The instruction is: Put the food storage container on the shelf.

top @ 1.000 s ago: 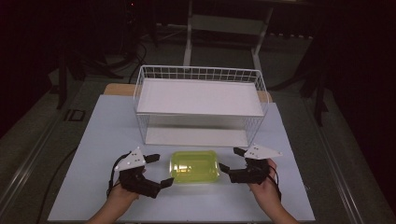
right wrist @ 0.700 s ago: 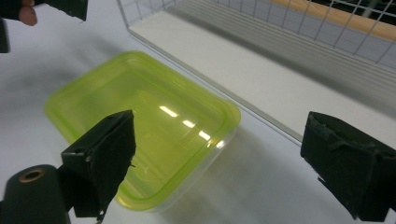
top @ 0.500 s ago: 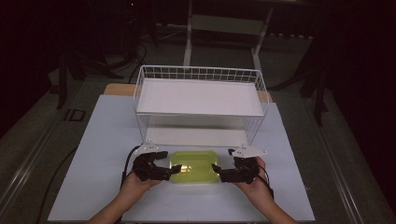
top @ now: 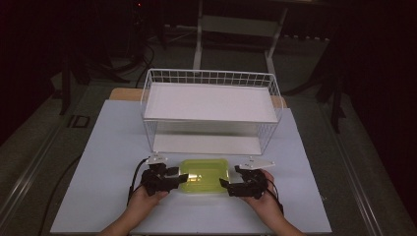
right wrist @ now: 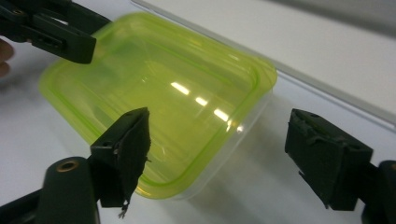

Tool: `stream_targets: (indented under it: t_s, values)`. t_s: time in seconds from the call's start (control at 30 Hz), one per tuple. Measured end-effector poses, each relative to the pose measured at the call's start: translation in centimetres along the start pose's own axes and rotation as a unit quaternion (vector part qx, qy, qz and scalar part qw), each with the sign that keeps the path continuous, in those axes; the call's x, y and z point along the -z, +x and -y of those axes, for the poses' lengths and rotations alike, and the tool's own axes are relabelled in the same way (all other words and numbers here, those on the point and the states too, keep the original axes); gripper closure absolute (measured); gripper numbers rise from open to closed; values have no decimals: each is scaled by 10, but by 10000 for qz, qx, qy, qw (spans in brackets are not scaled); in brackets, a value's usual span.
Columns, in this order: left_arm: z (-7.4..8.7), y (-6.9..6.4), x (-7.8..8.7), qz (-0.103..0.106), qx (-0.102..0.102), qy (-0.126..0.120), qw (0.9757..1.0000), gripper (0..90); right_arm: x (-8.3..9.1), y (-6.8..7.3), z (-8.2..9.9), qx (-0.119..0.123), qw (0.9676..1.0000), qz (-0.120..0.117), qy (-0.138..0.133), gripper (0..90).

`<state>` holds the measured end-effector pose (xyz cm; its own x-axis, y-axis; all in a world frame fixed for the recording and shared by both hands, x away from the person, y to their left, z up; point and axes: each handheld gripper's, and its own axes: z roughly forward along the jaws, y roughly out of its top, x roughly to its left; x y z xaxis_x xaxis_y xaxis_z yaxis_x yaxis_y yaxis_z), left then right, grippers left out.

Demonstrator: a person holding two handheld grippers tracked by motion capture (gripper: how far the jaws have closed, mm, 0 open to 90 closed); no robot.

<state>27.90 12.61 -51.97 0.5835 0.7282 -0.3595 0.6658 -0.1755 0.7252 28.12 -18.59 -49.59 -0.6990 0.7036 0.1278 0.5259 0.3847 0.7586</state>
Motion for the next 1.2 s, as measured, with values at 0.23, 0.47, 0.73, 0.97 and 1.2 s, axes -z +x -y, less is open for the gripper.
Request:
stream_targets:
  t_s: [0.23,0.47,0.73,0.97,1.2]
  values:
    - [6,-3,3,89,3,-148,9999,564,-4,2,3,33,9998,80,193,306]
    - [9,-8,8,181,-62,-114,9998,620,0,0,7,-149,9994,14,300,395]
    - [11,-15,14,292,-193,7,9994,672,4,11,4,23,9994,-33,335,553]
    - [13,-19,17,306,-226,41,9993,714,9,14,5,-14,9991,-128,407,610]
    - [14,-24,18,104,-377,188,9991,798,14,18,8,-105,9987,-145,484,755]
